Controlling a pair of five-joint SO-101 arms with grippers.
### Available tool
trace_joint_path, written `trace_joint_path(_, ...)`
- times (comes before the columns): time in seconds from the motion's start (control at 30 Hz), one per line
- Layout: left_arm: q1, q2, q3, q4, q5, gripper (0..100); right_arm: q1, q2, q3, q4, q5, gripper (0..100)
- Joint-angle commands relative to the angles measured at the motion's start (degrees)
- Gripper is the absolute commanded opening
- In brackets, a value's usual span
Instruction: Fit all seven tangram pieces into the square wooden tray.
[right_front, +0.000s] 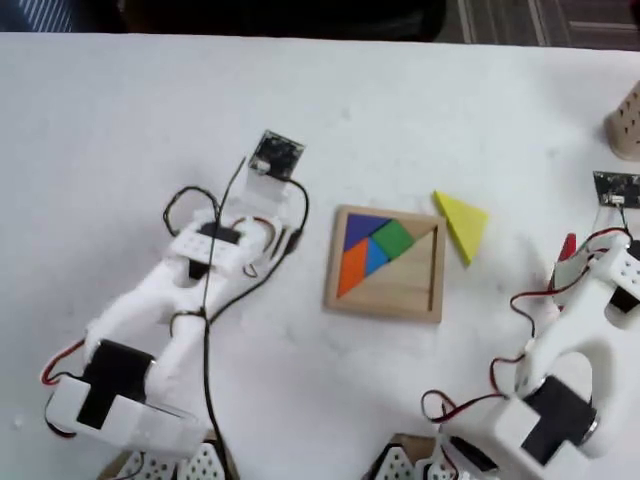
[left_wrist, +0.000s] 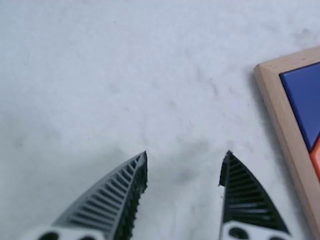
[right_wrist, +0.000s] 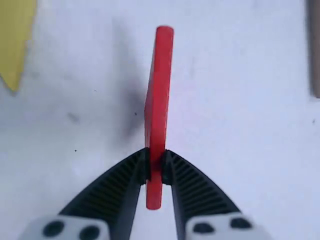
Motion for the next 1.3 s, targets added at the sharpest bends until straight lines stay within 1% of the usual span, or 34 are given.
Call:
trace_joint_path(0.0,-0.8,-0.1,-3.2,-1.3,-0.5,24,-0.2,-6.3,-0.4,2.4,0.4,1.8)
trace_joint_path(0.13,-0.8,-0.2,-3.2,-1.3,-0.5,24,-1.6,-10.4,1.0,4.2,0.3,1.8)
trace_joint_path(0.27,-0.8,-0.3,-3.2,-1.3,-0.5,24,-3.4,-15.2,5.0,3.6,0.3,1.8)
trace_joint_path(0.5,-0.8,-0.3,-3.2,-1.3,-0.5,24,-2.3,-17.4,7.6,1.2,0.3,2.5)
trace_joint_path(0.57,-0.8,-0.3,-3.2,-1.3,-0.5,24,-1.4,-16.6,7.6,1.2,0.3,6.3)
trace_joint_path(0.73,-0.8,-0.3,-3.2,-1.3,-0.5,24,-0.4,-11.2,7.3,1.0,1.1,19.6)
trace_joint_path(0.8,-0.8,-0.3,-3.2,-1.3,-0.5,24,-0.5,-8.1,7.4,-0.8,4.0,21.8)
trace_joint_path(0.9,-0.9,-0.3,-3.2,-1.3,-0.5,24,-0.5,-2.7,7.2,-3.3,6.6,22.9)
trace_joint_path(1.1,-0.9,-0.3,-3.2,-1.3,-0.5,24,1.2,4.8,7.2,-10.2,6.8,22.9)
trace_joint_path(1.27,-0.9,-0.2,-3.2,-1.3,-0.5,24,3.0,6.8,7.2,-13.1,6.9,22.9)
